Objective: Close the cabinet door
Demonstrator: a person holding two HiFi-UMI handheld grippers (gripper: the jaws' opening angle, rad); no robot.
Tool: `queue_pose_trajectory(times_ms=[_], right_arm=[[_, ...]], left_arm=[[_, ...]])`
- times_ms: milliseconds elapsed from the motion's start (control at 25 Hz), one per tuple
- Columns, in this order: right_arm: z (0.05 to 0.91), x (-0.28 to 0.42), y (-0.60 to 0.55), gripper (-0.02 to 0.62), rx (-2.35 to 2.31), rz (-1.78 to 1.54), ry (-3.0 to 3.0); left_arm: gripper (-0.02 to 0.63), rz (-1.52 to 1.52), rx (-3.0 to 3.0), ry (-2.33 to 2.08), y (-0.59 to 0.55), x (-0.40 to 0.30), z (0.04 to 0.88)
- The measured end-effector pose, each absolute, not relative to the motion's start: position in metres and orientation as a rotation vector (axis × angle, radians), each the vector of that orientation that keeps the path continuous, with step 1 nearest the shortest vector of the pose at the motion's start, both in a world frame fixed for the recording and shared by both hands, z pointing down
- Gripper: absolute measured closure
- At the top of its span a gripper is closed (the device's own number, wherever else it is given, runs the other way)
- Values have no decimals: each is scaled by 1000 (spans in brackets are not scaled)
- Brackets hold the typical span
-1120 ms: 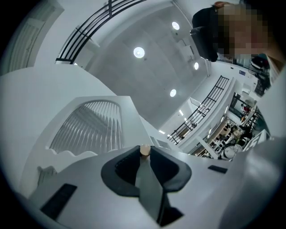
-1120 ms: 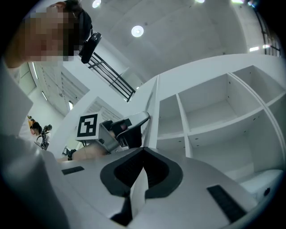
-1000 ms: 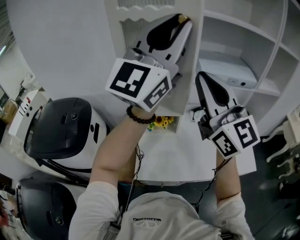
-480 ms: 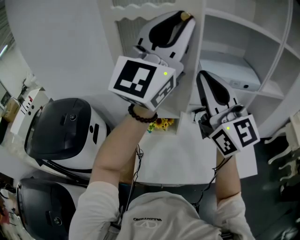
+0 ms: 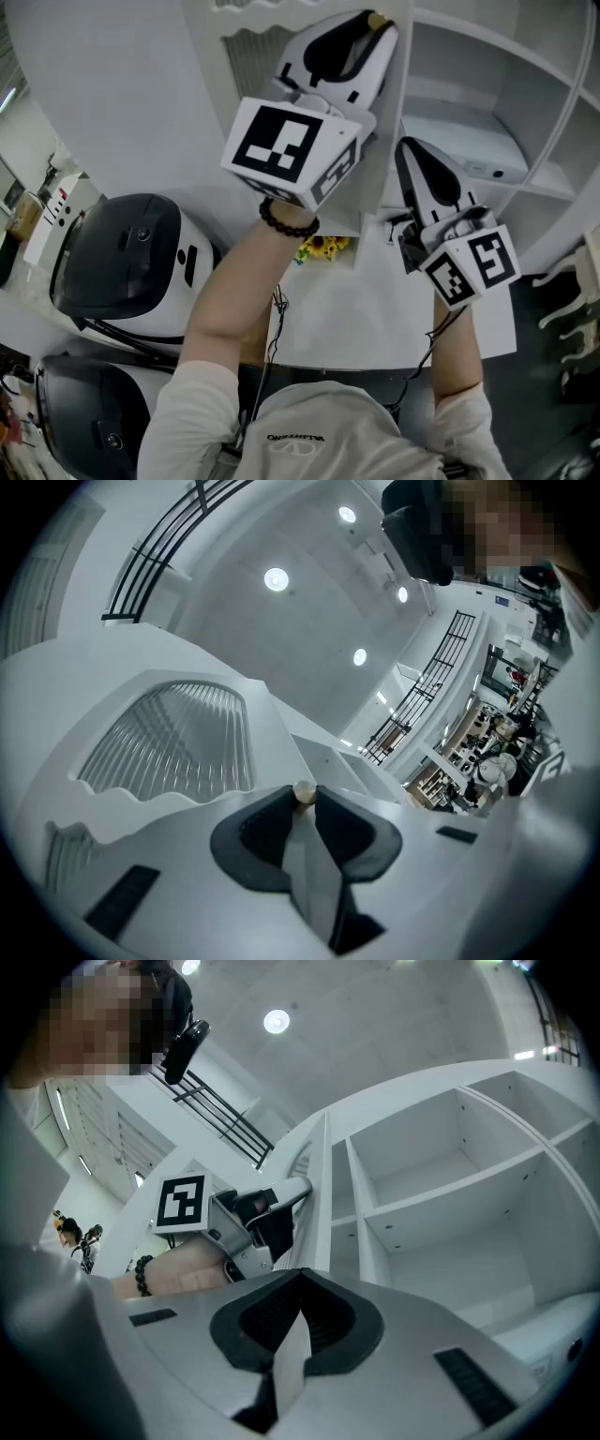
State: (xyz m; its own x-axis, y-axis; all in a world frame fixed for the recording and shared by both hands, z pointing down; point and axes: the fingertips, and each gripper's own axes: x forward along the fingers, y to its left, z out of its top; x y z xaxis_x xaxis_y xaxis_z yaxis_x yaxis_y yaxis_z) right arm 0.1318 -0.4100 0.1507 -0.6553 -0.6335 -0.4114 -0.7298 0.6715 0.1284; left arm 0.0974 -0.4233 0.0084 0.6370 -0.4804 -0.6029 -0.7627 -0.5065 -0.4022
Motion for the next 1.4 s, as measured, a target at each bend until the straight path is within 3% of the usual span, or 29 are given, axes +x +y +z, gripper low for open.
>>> queue_pose_trajectory(times_ms=[1400], right_arm=[[172,143,-459,584,-1073,318,2561]], left_arm=[[531,367,-2078,1145,-487,113,10]])
